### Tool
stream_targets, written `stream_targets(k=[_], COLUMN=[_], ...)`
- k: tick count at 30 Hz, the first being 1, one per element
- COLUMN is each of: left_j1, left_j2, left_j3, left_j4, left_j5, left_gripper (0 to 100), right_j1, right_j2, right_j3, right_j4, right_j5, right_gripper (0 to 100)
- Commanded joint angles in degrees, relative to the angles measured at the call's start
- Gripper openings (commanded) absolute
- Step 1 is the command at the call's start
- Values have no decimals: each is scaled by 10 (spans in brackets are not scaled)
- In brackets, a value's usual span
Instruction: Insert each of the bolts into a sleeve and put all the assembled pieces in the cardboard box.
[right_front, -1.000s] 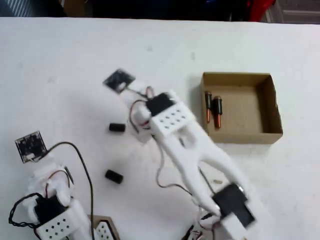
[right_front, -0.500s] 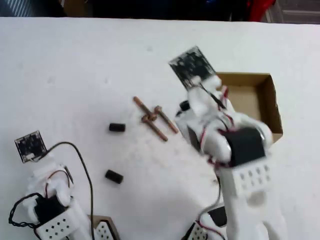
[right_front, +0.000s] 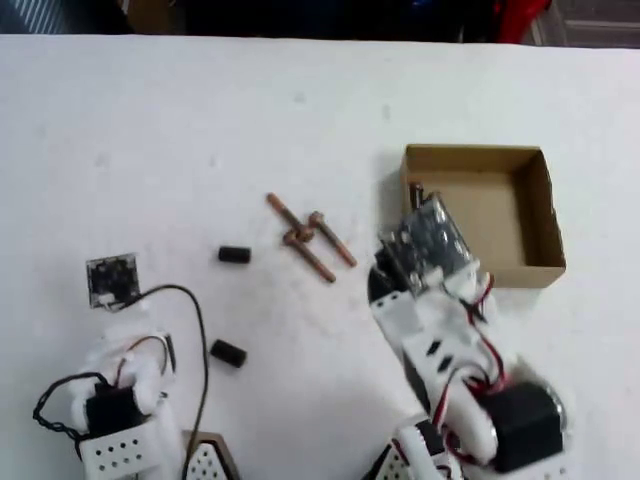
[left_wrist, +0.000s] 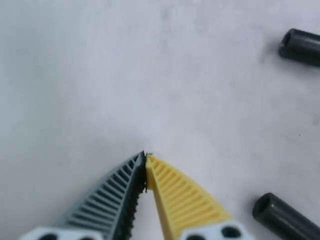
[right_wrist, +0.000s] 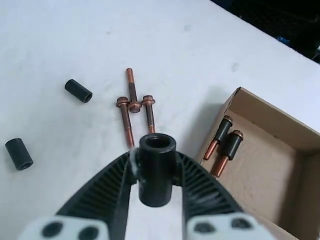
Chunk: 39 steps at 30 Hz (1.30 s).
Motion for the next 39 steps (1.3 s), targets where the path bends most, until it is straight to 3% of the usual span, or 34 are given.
stream_targets(k=[1,21,25,29,39], left_j1=[22,22,22,26,126], left_j2=[-5,-5,-5,-5,-5], left_j3=[-2,-2,-2,-2,-2], left_j4=[3,-25,-25,-25,-37], left_j5=[-5,-4,-4,-5,-5], left_gripper=[23,21,21,21,22], right_j1=[8,11,40,59,58], right_j2=[-95,-293,-316,-315,-316], right_j3=[62,332,388,436,527], right_j4=[-51,-249,-297,-348,-451], right_j5=[9,4,4,-62,-85], right_gripper=[17,17,17,17,17])
